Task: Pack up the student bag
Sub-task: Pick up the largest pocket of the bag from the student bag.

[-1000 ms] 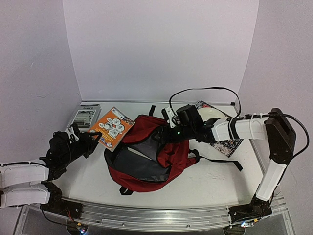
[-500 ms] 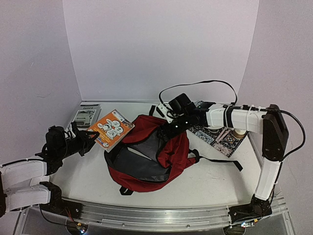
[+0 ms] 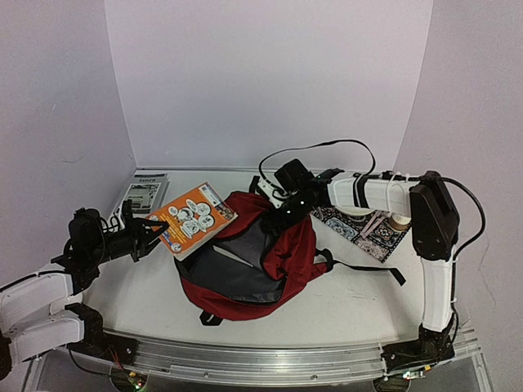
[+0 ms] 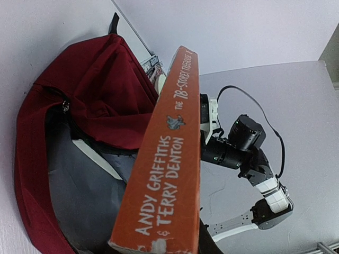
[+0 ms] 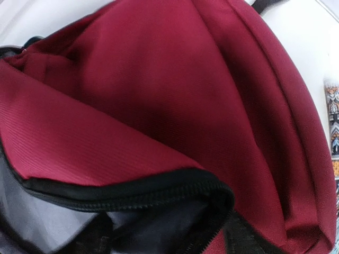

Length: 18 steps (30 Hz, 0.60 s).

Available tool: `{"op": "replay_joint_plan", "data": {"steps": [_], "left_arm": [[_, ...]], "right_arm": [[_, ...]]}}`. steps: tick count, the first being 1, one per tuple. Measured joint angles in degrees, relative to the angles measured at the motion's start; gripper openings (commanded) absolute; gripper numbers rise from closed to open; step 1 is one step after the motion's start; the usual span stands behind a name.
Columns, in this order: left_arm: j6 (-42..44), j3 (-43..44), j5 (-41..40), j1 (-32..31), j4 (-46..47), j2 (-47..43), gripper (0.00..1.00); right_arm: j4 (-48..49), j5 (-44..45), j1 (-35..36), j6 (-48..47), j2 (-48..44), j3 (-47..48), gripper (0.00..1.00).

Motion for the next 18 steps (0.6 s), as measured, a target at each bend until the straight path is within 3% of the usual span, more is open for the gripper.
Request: {"op": "replay_joint_plan", "data": {"steps": [3,5,18], "left_arm": [[0.0,0.0,2.3,0.0,-0.6,-0.5,0.00],[0.1,0.0,4.0,0.0,-1.2,-0.5,0.00],[0.2,0.0,14.7,-1.1,-3.0,-0.2,0.00]], "right_arm": [[-0.2,-1.4,0.0,0.2,0.0,1.1,0.10],[-0.2,-2.0,0.0,0.1,0.0,1.5,0.00],[-0.6,2.0,0.1,2.1,-9.0,1.6,0.00]]}}
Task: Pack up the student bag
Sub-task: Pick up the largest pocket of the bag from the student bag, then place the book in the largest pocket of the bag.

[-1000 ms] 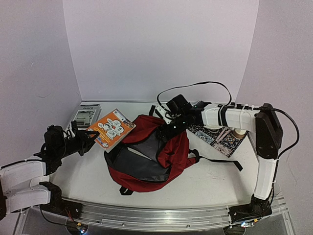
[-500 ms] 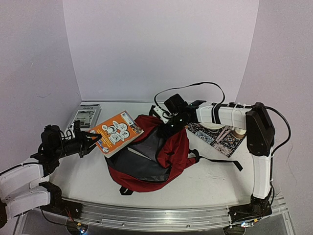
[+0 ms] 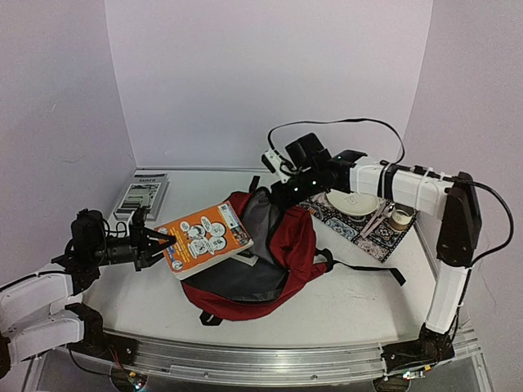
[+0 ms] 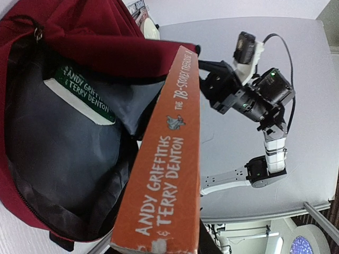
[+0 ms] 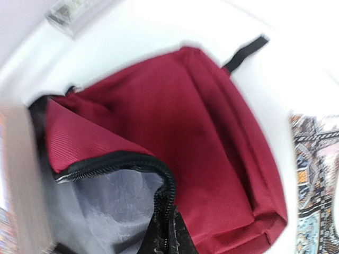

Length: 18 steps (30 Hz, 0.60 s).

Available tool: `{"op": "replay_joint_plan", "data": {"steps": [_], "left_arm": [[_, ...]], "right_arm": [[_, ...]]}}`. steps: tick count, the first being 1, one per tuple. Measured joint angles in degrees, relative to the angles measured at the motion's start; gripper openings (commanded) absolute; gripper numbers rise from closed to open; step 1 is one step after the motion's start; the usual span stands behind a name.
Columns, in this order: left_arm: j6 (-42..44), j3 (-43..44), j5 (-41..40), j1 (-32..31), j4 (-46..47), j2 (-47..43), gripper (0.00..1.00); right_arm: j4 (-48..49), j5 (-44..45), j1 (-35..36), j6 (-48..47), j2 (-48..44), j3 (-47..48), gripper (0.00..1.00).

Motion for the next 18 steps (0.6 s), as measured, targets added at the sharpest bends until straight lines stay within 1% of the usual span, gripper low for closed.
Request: {"op": "replay_joint_plan", "data": {"steps": [5,9,18], "left_arm": [[0.6,0.0,0.3,-5.0,0.0,3.5,0.00],[1.2,0.0,-1.0,-9.3,-0.3,6.7,0.00],[-0.1,0.9,-7.9,-10.1,-0.8,8.7,0.00]], "right_arm": [[4.5,-0.6,0.1,2.3,-7.3,-1.8,0.00],[7.3,-3.0,0.1,4.1,-11.2,-2.5,0.00],[9.2,-8.0,0.3,6.2,-13.3,-5.0,0.00]]}}
